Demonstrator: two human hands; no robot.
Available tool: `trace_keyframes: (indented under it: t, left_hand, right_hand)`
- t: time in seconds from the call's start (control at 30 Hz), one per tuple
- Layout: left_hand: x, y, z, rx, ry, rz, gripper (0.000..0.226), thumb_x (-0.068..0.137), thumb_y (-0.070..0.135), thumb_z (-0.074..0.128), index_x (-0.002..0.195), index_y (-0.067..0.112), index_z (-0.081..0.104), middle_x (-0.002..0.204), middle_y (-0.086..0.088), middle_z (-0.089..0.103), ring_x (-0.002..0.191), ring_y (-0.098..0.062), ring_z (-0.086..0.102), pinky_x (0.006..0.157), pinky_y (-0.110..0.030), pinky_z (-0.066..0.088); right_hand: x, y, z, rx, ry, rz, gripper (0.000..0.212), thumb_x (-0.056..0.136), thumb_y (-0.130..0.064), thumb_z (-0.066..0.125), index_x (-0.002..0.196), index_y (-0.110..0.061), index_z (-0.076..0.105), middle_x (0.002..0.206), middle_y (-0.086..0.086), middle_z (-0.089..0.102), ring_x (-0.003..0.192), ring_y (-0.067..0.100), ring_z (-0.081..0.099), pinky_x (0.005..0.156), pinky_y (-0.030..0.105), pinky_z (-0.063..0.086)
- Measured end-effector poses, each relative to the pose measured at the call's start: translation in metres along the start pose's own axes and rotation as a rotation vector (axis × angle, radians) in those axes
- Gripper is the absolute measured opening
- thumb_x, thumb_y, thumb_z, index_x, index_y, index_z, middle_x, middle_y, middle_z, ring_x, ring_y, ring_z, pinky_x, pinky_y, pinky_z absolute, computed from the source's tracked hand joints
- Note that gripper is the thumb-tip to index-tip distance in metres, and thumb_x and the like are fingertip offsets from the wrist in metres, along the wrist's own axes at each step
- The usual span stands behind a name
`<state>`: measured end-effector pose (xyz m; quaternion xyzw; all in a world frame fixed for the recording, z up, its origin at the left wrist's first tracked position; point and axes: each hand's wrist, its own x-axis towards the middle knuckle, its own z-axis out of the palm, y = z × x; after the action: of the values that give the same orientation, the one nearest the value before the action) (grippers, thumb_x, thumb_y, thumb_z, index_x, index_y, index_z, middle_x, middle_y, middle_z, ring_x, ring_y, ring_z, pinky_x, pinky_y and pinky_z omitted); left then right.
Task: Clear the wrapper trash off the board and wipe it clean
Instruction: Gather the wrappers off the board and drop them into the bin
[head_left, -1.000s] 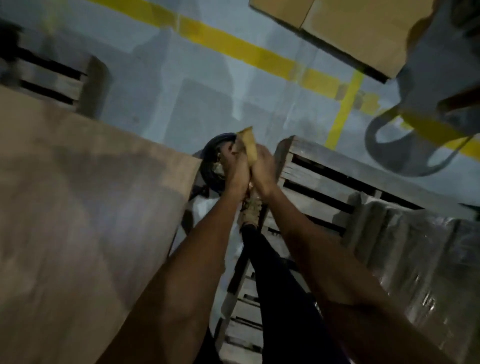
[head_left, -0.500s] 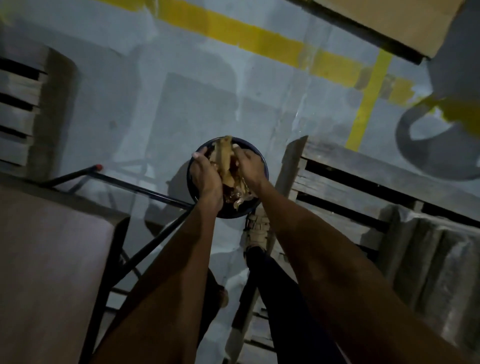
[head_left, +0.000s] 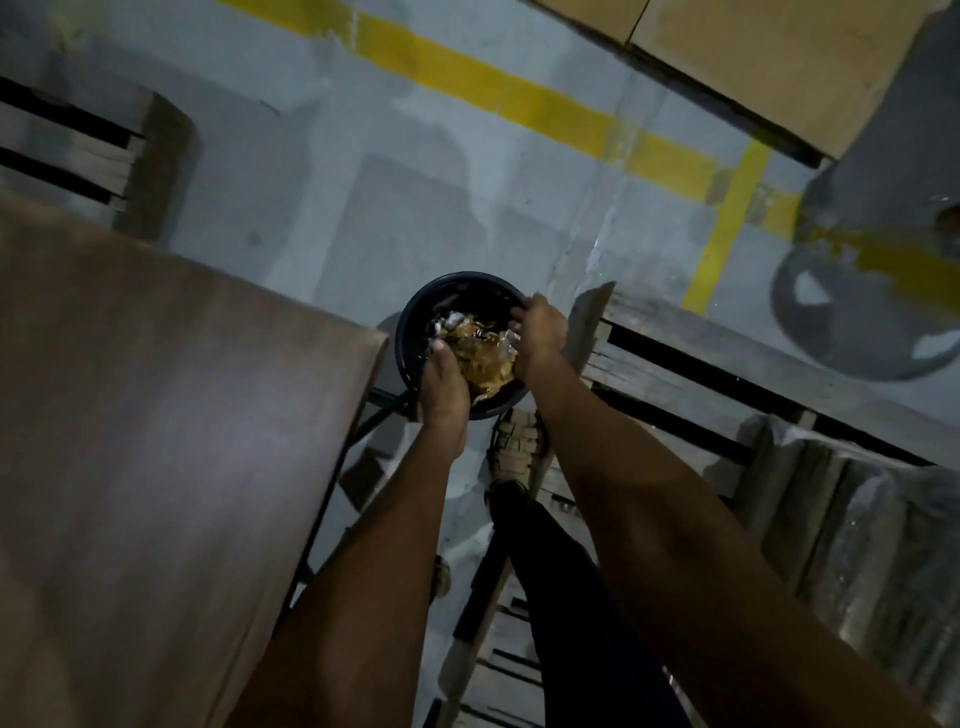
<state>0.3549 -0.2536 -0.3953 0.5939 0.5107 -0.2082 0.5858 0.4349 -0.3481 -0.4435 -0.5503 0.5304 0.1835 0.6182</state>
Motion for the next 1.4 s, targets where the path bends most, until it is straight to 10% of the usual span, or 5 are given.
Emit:
trace_keyframes:
  t: [0.23,0.43,0.6,1.17,1.4]
  left_hand:
    - [-0.107,0.020,-0.037,0.170,-0.082,0.064,0.047,0.109,0.042,0.039,0.131,0.007,0.060,0.127,-0.019,0.065,0.115,-0.037,0.061,0.084,-0.037,0.047]
    - [-0.218,0.074,-0.093,0.138,-0.111,0.184,0.066,0.095,0.062,0.036,0.144,0.022,0.054,0.142,-0.007,0.061,0.128,-0.025,0.059,0.109,-0.048,0.049]
    - [-0.330,0.115,-0.156,-0.051,-0.211,0.135,0.031,0.107,0.032,0.042,0.096,0.025,0.069,0.096,-0.001,0.075,0.085,-0.015,0.069,0.071,-0.030,0.059]
    - [-0.440,-0.076,-0.478,-0.987,0.723,0.157,0.026,0.091,0.031,0.063,0.073,0.014,0.071,0.081,-0.010,0.073,0.074,-0.020,0.063,0.060,-0.026,0.043]
    - [-0.454,-0.190,-0.557,-0.961,1.055,0.071,0.018,0.098,0.020,0.056,0.093,0.013,0.072,0.094,-0.011,0.073,0.093,-0.031,0.068,0.082,-0.038,0.053]
  right_hand:
    - [-0.111,-0.001,-0.032,-0.249,0.002,-0.138,0.024,0.097,-0.021,0.057,0.075,-0.023,0.068,0.088,0.006,0.073,0.082,0.025,0.068,0.070,0.040,0.054]
    - [-0.269,-0.036,-0.050,-0.296,-0.105,-0.440,0.015,0.099,-0.026,0.060,0.096,-0.022,0.074,0.096,0.000,0.076,0.094,0.018,0.071,0.092,0.042,0.059]
    - [-0.404,-0.050,-0.047,-0.208,-0.174,-0.686,0.017,0.097,-0.015,0.057,0.095,-0.023,0.072,0.087,-0.009,0.074,0.090,0.017,0.072,0.090,0.044,0.060]
    - [-0.668,0.167,0.031,-0.810,-1.100,-0.875,0.018,0.092,-0.016,0.054,0.095,-0.029,0.066,0.110,0.026,0.072,0.082,0.025,0.066,0.065,0.030,0.051]
    - [-0.724,0.248,0.061,-1.062,-1.279,-0.842,0.023,0.100,0.000,0.052,0.101,-0.020,0.063,0.094,0.005,0.071,0.066,0.011,0.063,0.060,0.017,0.046]
